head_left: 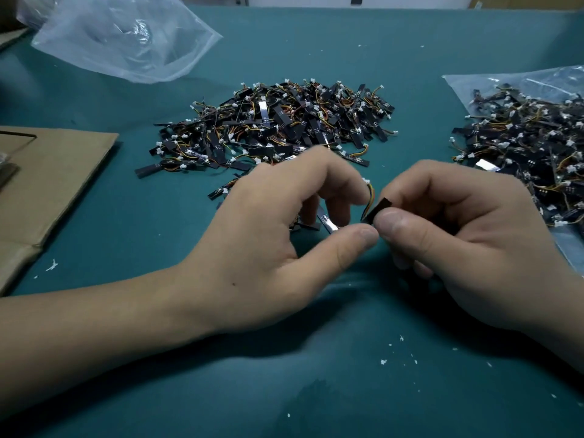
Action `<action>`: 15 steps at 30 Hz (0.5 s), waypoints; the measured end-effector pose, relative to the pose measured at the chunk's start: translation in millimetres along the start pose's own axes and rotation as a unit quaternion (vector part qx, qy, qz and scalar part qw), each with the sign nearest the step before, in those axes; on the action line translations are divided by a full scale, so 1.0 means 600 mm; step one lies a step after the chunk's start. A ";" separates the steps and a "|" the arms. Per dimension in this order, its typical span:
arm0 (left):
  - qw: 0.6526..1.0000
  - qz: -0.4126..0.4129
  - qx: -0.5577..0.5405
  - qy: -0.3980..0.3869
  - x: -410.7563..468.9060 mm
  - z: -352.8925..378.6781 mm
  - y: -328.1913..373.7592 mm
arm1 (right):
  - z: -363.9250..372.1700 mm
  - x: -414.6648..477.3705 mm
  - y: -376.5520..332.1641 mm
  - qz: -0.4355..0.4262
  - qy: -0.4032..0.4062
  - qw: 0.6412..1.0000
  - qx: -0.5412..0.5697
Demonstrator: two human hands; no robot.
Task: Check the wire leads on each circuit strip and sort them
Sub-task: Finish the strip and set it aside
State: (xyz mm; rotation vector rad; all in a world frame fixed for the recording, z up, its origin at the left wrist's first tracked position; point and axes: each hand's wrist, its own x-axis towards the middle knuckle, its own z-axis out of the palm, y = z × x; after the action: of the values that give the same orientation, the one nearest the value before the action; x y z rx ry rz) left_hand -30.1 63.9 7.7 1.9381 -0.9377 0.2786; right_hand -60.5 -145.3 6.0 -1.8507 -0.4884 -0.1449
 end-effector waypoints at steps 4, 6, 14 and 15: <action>1.000 -0.007 -0.013 -0.002 -0.004 0.006 -0.015 | 0.000 -0.001 -0.001 -0.003 -0.006 1.000 -0.026; 1.000 -0.002 -0.005 0.004 -0.005 0.009 -0.021 | 0.000 -0.001 -0.002 -0.006 -0.009 0.999 -0.047; 0.999 -0.045 -0.015 -0.001 -0.008 0.013 -0.016 | 0.001 -0.001 -0.002 -0.013 -0.001 0.999 -0.036; 0.999 -0.046 -0.015 -0.003 -0.008 0.012 -0.012 | 0.001 -0.001 -0.002 -0.011 -0.003 0.999 -0.036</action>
State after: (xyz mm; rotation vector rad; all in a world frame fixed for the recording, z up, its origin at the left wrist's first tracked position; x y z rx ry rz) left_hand -29.4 62.5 -3.3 1.9486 -0.8503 0.2042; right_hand -61.4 -144.6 7.0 -1.9171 -0.5141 -0.1744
